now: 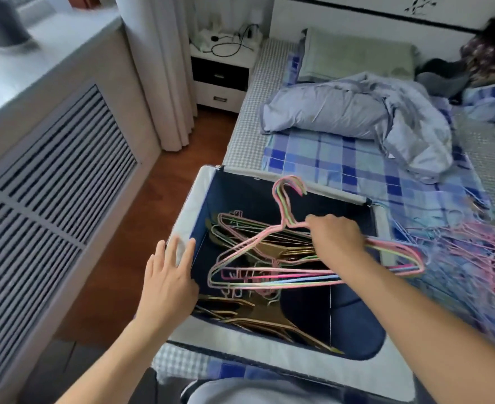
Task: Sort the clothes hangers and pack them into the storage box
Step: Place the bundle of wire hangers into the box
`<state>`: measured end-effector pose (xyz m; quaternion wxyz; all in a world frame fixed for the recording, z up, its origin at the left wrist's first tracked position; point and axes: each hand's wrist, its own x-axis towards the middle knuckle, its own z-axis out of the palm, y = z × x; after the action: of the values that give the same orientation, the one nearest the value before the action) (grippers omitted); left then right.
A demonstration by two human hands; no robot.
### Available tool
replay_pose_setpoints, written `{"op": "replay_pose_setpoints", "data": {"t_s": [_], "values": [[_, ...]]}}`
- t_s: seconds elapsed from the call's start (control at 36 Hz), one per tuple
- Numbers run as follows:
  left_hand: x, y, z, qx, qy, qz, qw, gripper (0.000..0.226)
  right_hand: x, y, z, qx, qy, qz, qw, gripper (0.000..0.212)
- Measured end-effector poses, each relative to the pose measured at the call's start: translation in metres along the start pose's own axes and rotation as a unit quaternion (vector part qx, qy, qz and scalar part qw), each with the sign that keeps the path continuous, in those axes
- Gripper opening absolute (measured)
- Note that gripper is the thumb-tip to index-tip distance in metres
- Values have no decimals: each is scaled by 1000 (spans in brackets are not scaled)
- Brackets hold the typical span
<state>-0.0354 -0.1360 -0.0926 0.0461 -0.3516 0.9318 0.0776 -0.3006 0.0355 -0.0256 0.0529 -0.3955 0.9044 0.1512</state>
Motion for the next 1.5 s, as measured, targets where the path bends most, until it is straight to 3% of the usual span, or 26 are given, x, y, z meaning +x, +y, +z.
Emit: {"op": "replay_pose_setpoints", "data": {"t_s": [0.11, 0.25, 0.36, 0.44, 0.61, 0.69, 0.86, 0.94, 1.0, 1.06, 1.14, 1.25, 1.33, 1.5], "values": [[-1, 3, 1, -19, 8, 4, 1000, 92, 12, -45, 41, 77, -98, -2, 992, 27], [-3, -5, 11, 12, -14, 0, 1000, 94, -2, -82, 125, 208, -201, 15, 957, 24], [-4, -5, 16, 26, -26, 2, 999, 90, -29, -83, 176, 208, -286, 6, 935, 25], [-4, -2, 18, 30, -41, -5, 999, 85, -36, -87, 186, 130, -324, -37, 936, 29], [-3, -3, 23, 43, -37, -6, 998, 80, -26, -106, 176, -17, -254, -114, 960, 34], [-3, -2, 25, 49, -34, -1, 998, 74, -30, -104, 182, -46, -264, -126, 955, 31], [-3, 3, 26, 51, 1, 18, 999, 70, -22, -94, 180, 38, -333, -103, 937, 44], [-3, 19, 23, 23, 43, 89, 995, 66, -18, -87, 169, 116, -367, -74, 920, 59], [3, 43, 18, -7, -27, 146, 989, 55, -15, -80, 167, 179, -349, -44, 919, 59], [20, 68, 24, -37, -158, 159, 974, 46, -13, -74, 169, 208, -301, -39, 930, 51], [52, 98, 55, -10, -287, 174, 942, 51, -8, -74, 184, 191, -258, -74, 944, 40], [87, 120, 103, 71, -311, 217, 922, 64, -4, -85, 207, 91, -296, -96, 946, 34], [101, 125, 130, 113, -315, 237, 912, 63, -1, -86, 204, 60, -280, -103, 953, 32], [95, 109, 142, 157, -305, 208, 916, 55, 0, -67, 202, 14, -249, -113, 962, 42]]}}
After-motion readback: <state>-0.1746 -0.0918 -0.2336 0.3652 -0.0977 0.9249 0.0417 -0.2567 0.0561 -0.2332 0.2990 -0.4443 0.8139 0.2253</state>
